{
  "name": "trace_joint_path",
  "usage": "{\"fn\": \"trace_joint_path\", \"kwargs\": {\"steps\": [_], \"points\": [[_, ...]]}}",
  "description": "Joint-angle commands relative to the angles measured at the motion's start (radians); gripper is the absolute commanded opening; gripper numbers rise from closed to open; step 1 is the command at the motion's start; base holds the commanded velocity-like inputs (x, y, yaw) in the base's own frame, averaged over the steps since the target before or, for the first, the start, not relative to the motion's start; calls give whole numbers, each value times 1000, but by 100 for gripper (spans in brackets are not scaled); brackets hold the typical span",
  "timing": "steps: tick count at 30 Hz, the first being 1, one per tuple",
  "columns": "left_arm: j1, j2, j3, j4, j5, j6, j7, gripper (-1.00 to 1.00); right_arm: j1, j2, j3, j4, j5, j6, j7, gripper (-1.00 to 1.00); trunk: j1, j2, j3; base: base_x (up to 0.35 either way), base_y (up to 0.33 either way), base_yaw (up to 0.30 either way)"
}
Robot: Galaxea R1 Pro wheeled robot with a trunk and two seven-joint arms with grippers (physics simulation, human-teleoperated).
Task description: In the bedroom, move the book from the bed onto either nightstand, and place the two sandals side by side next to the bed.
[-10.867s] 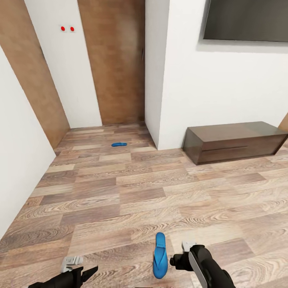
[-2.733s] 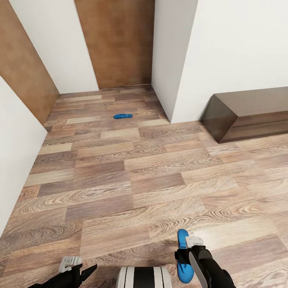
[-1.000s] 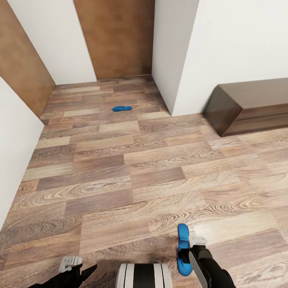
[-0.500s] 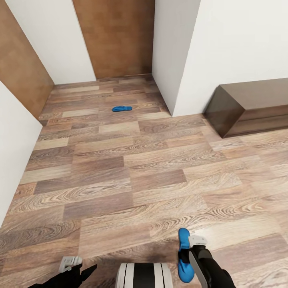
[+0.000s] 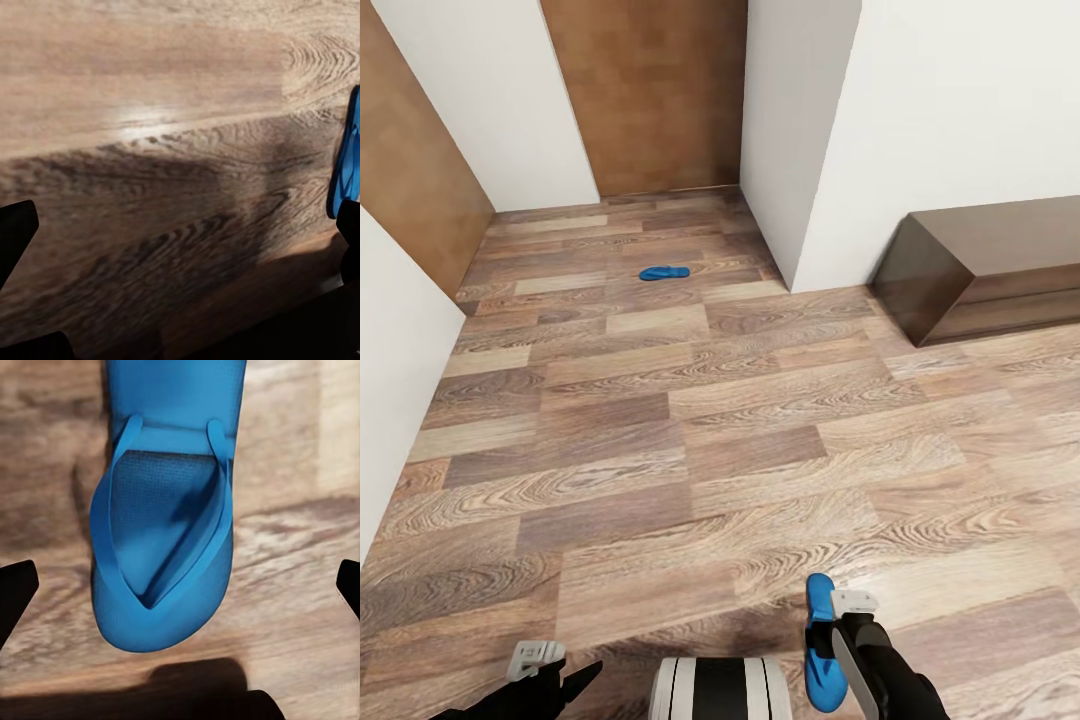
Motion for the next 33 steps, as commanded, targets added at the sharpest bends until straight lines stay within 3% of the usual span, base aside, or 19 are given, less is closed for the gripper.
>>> {"fn": "trace_joint_path", "kwargs": {"steps": [1, 19, 33], "points": [[0, 0, 1, 0, 8, 9, -1, 100, 0, -1, 3, -1, -9, 4, -8, 100, 0, 0, -1, 36, 0, 0], [0, 0, -2, 0, 6, 9, -1, 100, 0, -1, 3, -1, -9, 4, -8, 100, 0, 0, -1, 24, 0, 0], [0, 0, -2, 0, 6, 10, -1, 100, 0, -1, 3, -1, -9, 3, -8, 100, 6, -4, -55, 0, 0, 0]]}}
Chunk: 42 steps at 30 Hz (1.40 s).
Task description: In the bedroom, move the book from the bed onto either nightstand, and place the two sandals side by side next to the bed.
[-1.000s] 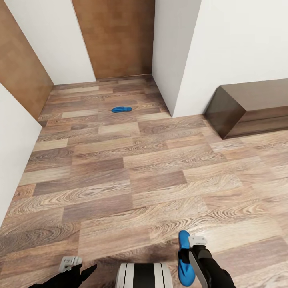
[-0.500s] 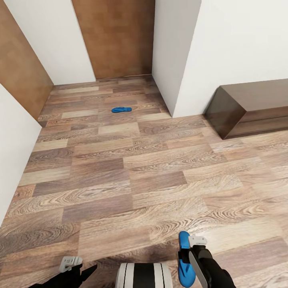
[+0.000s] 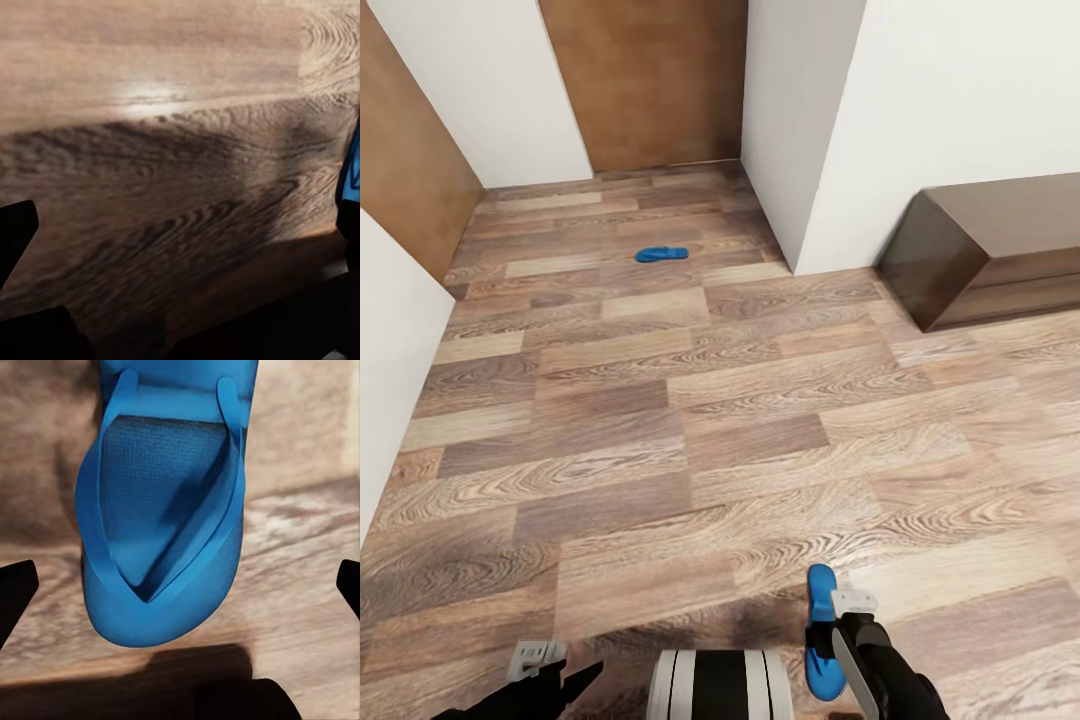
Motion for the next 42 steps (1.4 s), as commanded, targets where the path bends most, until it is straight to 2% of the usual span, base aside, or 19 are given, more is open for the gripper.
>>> {"fn": "trace_joint_path", "kwargs": {"steps": [1, 6, 14, 23, 25, 27, 31, 42], "points": [[0, 0, 1, 0, 8, 8, -2, 100, 0, -1, 3, -1, -8, 4, -8, 100, 0, -1, -5, 0, 0, 0], [0, 0, 1, 0, 8, 8, -3, 100, -1, -1, 2, -9, -8, 4, -8, 100, 1, -1, -8, 0, 0, 0], [0, 0, 1, 0, 8, 7, -3, 100, -1, -1, 3, -118, -8, 1, -3, 100, 1, -1, -8, 0, 0, 0], [0, -1, 0, 0, 8, 7, -2, 100, 0, 0, 4, -160, 0, -88, -2, 100, 1, -1, -8, 0, 0, 0], [0, -1, -1, 0, 8, 7, -2, 100, -1, 0, 3, -158, 0, -118, -2, 100, 1, -1, -8, 0, 0, 0], [0, -1, -2, 0, 8, 7, -2, 100, -1, 0, 3, -147, 0, -181, -1, 100, 1, -1, -8, 0, 0, 0], [0, -1, -2, 0, 8, 7, -2, 100, -2, -1, 3, -66, 0, -269, -1, 100, 1, -1, -8, 0, 0, 0], [0, -1, -2, 0, 8, 7, -1, 100, -2, -1, 3, 2, 0, -292, -1, 100, 1, -1, -8, 0, 0, 0]]}}
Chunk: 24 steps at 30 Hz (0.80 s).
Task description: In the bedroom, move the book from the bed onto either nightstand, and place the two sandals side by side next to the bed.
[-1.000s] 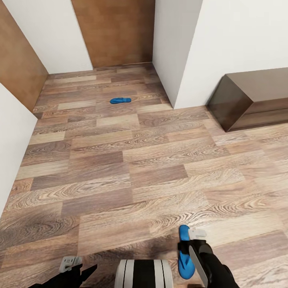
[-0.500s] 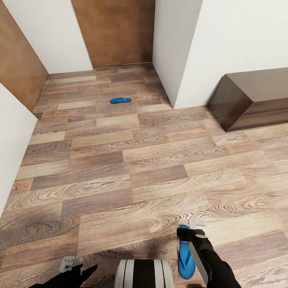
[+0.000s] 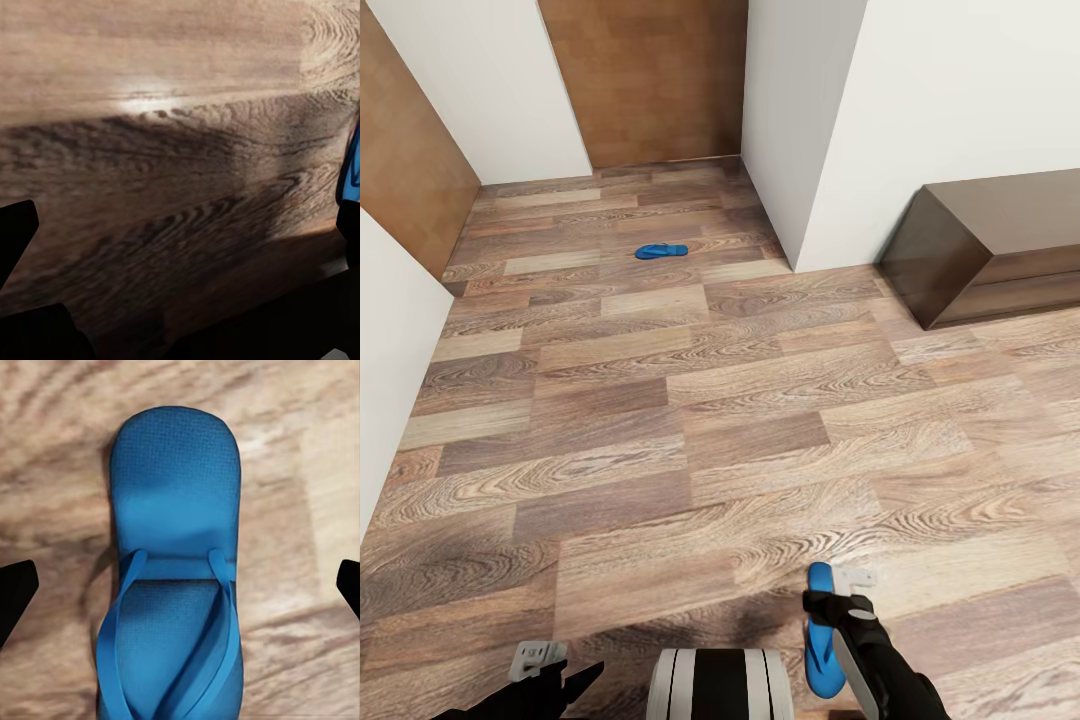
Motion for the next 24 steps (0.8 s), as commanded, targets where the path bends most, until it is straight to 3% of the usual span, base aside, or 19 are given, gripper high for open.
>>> {"fn": "trace_joint_path", "kwargs": {"steps": [1, 24], "points": [[0, 0, 1, 0, 8, 9, -2, 100, 0, -1, 4, 1, -7, 5, -8, 100, 0, 0, -1, 0, 0, 0], [0, 0, 1, 0, 8, 10, -2, 100, 0, 1, 5, 2, -7, 4, -7, 100, 1, -1, -12, 0, 0, 0]]}}
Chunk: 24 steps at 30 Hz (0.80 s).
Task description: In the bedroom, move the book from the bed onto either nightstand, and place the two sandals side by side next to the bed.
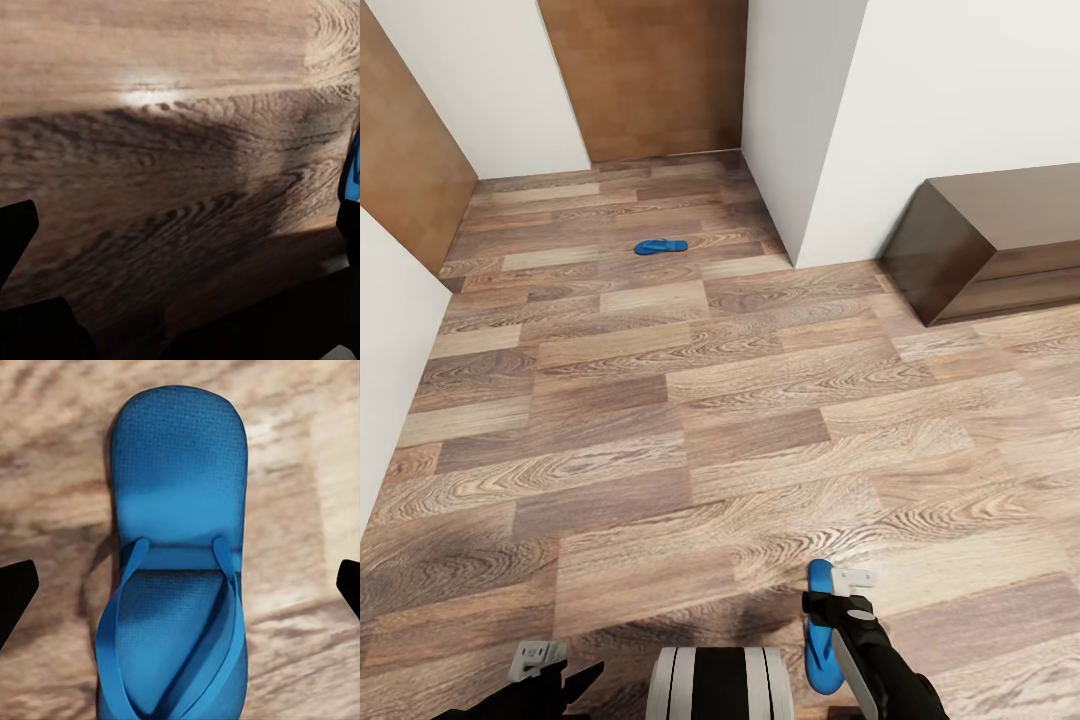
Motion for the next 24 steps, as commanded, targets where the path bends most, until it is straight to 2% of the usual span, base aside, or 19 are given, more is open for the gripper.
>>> {"fn": "trace_joint_path", "kwargs": {"steps": [1, 24], "points": [[0, 0, 1, 0, 8, 9, -2, 100, 0, -1, 4, -1, -8, 5, -8, 100, 0, 0, -1, 0, 0, 0], [0, 0, 1, 0, 8, 9, -2, 100, 0, -1, 4, -2, -8, 5, -9, 100, 9, -5, -82, 0, 0, 0]]}}
